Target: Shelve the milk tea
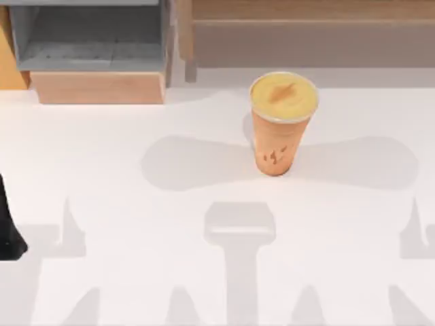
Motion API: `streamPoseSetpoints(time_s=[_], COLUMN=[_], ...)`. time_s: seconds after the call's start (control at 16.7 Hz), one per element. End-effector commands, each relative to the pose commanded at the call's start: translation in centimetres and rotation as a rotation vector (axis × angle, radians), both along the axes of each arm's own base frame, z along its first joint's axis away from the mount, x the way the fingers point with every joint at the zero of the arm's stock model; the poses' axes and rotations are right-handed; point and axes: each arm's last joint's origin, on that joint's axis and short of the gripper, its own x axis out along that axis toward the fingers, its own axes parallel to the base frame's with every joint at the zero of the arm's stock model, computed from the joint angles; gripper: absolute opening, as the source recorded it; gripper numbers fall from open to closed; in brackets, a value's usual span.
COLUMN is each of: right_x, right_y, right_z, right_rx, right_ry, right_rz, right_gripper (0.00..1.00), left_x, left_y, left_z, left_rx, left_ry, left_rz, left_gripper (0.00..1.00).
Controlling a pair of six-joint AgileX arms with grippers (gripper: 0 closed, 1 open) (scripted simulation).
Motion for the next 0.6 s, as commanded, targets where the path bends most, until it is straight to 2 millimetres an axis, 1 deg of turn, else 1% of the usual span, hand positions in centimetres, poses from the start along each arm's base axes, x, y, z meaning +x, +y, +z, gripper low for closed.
streamPoseSetpoints(time_s=[0.18,0.3,0.48,0.6], right_x=[0.0,0.2,0.9,1.7], right_y=[0.0,0.1,0.6,1.1], right_z=[0.1,0.5,1.7,2.7], right_rx=[0.000,-0.002,-0.004,-0.003], right_ry=[-0.001,-0.006,-0.015,-0.020], right_rz=[-0.001,-0.005,-0.012,-0.016], right_gripper=[1.00,1.00,1.00,1.00], left_x=[0.0,0.0,0.0,0.0], left_y=[0.0,0.0,0.0,0.0], left_z=[0.0,0.0,0.0,0.0], left_rx=[0.000,0.000,0.000,0.000], left_ry=[0.000,0.000,0.000,0.000], left_rz=[0.000,0.000,0.000,0.000], left_gripper=[1.00,1.00,1.00,1.00])
